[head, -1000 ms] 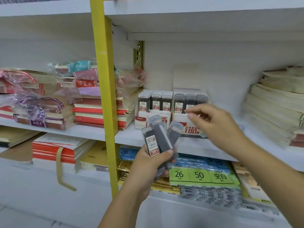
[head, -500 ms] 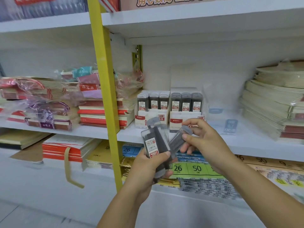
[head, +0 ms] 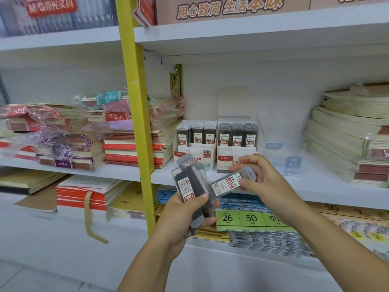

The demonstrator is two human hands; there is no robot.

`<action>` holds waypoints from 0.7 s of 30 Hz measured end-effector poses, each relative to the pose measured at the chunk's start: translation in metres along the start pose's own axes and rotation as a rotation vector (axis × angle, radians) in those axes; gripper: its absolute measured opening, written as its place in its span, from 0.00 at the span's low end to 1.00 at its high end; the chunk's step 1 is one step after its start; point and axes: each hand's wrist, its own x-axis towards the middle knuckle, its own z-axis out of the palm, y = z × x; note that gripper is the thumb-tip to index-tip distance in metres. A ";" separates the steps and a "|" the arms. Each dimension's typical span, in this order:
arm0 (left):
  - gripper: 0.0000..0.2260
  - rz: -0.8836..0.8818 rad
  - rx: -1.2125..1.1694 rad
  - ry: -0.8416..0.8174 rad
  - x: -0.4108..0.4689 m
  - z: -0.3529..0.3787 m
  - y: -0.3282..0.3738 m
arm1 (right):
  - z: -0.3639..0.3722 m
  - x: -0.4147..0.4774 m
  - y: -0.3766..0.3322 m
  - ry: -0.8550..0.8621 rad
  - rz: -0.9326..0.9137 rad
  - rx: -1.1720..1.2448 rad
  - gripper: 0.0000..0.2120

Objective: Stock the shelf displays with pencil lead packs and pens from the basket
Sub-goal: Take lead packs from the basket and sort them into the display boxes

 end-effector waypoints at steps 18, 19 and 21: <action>0.12 0.072 -0.076 0.018 0.024 -0.013 0.009 | -0.013 0.085 -0.074 0.307 -0.509 -0.744 0.14; 0.11 0.069 -0.070 0.028 0.026 -0.014 0.009 | -0.012 0.096 -0.073 0.262 -0.467 -0.817 0.15; 0.11 0.053 -0.072 0.040 0.031 -0.015 0.008 | -0.010 0.113 -0.067 0.170 -0.362 -0.924 0.14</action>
